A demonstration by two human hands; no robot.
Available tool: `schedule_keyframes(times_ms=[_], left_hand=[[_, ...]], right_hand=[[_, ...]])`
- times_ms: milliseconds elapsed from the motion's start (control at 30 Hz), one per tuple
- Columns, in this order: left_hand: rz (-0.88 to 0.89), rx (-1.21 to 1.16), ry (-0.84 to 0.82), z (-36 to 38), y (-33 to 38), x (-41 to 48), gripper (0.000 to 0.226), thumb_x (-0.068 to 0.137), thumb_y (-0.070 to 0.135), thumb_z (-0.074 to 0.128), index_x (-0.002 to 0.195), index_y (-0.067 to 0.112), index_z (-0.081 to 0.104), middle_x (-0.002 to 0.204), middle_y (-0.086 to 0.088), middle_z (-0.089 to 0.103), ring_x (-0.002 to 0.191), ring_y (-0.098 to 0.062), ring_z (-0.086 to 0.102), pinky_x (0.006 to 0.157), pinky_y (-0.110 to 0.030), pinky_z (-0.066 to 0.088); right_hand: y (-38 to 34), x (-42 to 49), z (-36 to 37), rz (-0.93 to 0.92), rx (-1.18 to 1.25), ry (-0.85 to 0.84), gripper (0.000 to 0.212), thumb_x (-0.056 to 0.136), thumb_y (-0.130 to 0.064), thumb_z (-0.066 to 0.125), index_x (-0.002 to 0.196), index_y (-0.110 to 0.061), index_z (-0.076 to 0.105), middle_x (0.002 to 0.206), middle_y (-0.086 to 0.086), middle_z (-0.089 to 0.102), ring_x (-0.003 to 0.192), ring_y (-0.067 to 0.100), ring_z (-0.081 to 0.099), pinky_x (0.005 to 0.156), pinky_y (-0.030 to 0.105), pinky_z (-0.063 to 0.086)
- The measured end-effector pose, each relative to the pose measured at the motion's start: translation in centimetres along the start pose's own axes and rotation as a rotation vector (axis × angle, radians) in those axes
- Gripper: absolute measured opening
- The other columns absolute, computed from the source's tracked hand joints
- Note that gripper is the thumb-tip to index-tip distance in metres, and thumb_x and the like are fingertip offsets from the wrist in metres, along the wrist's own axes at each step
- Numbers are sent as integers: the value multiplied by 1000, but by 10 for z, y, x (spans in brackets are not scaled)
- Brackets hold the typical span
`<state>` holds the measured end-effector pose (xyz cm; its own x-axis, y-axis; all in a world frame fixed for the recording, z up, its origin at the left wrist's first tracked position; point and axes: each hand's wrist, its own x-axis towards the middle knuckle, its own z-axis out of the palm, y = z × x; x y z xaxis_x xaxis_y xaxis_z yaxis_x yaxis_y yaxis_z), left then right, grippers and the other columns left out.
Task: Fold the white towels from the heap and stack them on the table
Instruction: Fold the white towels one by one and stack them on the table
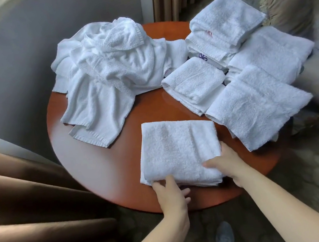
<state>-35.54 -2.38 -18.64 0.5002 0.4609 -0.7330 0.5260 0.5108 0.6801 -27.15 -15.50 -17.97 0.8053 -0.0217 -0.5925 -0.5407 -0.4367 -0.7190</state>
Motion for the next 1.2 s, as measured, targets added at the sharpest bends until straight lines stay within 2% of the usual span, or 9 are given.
schedule_keyframes(times_ms=[133, 267, 367, 633, 767, 867, 1000, 1100, 1200], left_hand=[[269, 187, 201, -25, 7, 6, 20, 96, 27, 52, 89, 10, 44, 74, 0, 44, 65, -18, 42, 63, -32, 33], [362, 264, 141, -29, 28, 24, 37, 87, 44, 62, 102, 14, 47, 93, 0, 53, 87, -18, 54, 84, -37, 41], [326, 504, -12, -21, 37, 36, 58, 62, 59, 60, 105, 21, 51, 110, 0, 54, 101, -22, 57, 92, -47, 48], [333, 561, -31, -28, 42, 45, 18, 75, 28, 56, 85, 12, 58, 99, -11, 63, 84, -24, 60, 77, -40, 50], [361, 588, 7, -33, 43, 50, 38, 70, 29, 65, 103, 13, 53, 113, -5, 52, 100, -22, 54, 90, -42, 47], [279, 525, -16, -31, 44, 47, 73, 68, 31, 67, 133, 16, 37, 114, -1, 53, 102, -21, 55, 90, -38, 47], [196, 486, -140, -27, 38, 35, 78, 61, 22, 69, 132, 14, 38, 106, 0, 56, 97, -20, 59, 85, -42, 53], [189, 506, -229, -18, 22, 19, 77, 53, 27, 64, 126, 19, 40, 119, -2, 51, 105, -19, 57, 87, -41, 53], [387, 570, -46, -10, 24, 16, 84, 59, 29, 67, 137, 16, 38, 127, -4, 44, 120, -24, 45, 103, -45, 40]], right_hand=[[-7, 6, -8, -223, -335, 195, 70, 74, -19, 77, 137, -19, 45, 128, 0, 53, 119, 24, 49, 99, 37, 41], [1, -4, 0, -267, -411, 477, 45, 76, -36, 75, 107, -14, 53, 112, 6, 51, 108, 27, 49, 86, 37, 40], [10, -10, 4, -71, -311, 410, 40, 85, -43, 64, 104, -8, 57, 110, 11, 54, 103, 32, 53, 85, 38, 42], [7, -20, -1, -25, 371, 194, 14, 79, -10, 69, 72, -9, 58, 85, 9, 65, 78, 23, 58, 67, 33, 42], [20, -22, -3, 44, 79, 305, 36, 76, -25, 75, 99, -11, 52, 107, 3, 54, 92, 20, 52, 67, 31, 40], [21, -26, 0, 160, 248, 146, 66, 78, -24, 77, 130, -13, 39, 124, 2, 45, 104, 20, 52, 68, 33, 53], [29, -15, -9, 175, 516, 255, 58, 75, -10, 80, 123, -7, 48, 119, 10, 56, 102, 25, 61, 69, 34, 54], [25, -19, -15, 6, 146, 527, 64, 71, -15, 82, 124, -9, 47, 120, 7, 53, 111, 30, 54, 93, 40, 46], [16, -31, -7, -375, -241, 787, 56, 66, -8, 80, 115, 0, 54, 114, 20, 53, 109, 38, 49, 95, 44, 38]])
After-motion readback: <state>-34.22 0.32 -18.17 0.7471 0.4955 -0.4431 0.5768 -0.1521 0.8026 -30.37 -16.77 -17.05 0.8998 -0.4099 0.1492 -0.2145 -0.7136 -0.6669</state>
